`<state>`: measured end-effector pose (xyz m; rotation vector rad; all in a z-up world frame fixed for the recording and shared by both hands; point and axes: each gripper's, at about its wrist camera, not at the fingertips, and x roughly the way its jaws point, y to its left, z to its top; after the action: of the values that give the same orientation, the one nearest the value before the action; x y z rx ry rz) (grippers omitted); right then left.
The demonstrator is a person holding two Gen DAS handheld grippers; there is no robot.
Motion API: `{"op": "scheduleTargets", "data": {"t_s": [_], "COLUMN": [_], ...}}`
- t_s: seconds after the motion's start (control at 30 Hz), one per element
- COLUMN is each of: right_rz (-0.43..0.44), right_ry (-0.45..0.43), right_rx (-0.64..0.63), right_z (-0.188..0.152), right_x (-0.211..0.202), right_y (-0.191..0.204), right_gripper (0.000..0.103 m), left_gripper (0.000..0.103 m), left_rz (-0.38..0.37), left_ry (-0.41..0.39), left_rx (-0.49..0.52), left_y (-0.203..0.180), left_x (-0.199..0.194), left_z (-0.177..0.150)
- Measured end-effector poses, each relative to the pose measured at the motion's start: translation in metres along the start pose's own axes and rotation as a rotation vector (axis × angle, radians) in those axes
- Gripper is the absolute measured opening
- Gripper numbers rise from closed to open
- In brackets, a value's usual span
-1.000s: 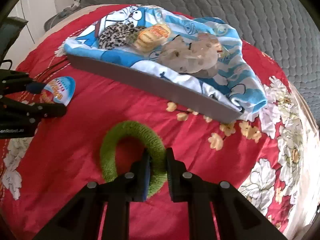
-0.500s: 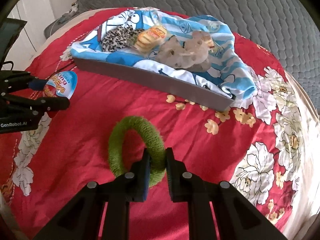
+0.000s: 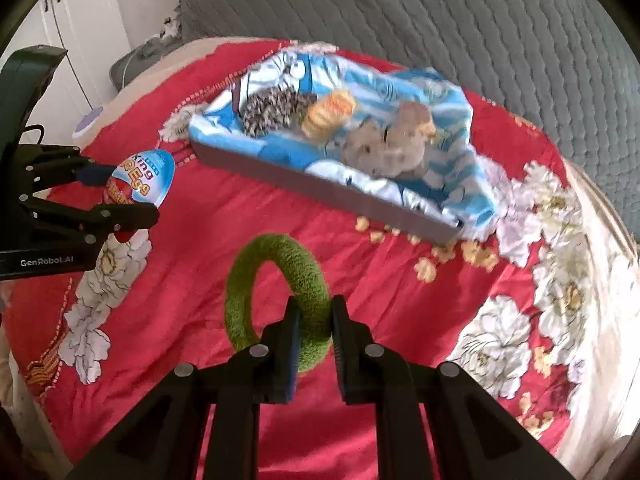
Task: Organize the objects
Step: 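Lift the egg and ring and carry both toward the striped shirt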
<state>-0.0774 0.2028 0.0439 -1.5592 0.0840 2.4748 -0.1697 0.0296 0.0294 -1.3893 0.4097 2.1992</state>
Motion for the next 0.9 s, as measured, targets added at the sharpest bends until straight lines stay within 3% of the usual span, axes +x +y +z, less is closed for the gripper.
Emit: {"op": "scheduleTargets", "data": {"t_s": [0.53, 0.9], "right_rz": [0.015, 0.03], "right_ry": [-0.108, -0.156], "right_rx": [-0.005, 0.001], "right_z": [0.024, 0.031], "right_x": [-0.056, -0.074], "right_y": [0.012, 0.023], "right_gripper": [0.015, 0.015], "left_gripper": [0.051, 0.051], "left_rz": [0.037, 0.034], "left_ry": [-0.126, -0.165], "left_rx": [0.002, -0.014], "left_y": [0.005, 0.003], "left_x": [-0.058, -0.071], "left_z": [0.01, 0.018]}}
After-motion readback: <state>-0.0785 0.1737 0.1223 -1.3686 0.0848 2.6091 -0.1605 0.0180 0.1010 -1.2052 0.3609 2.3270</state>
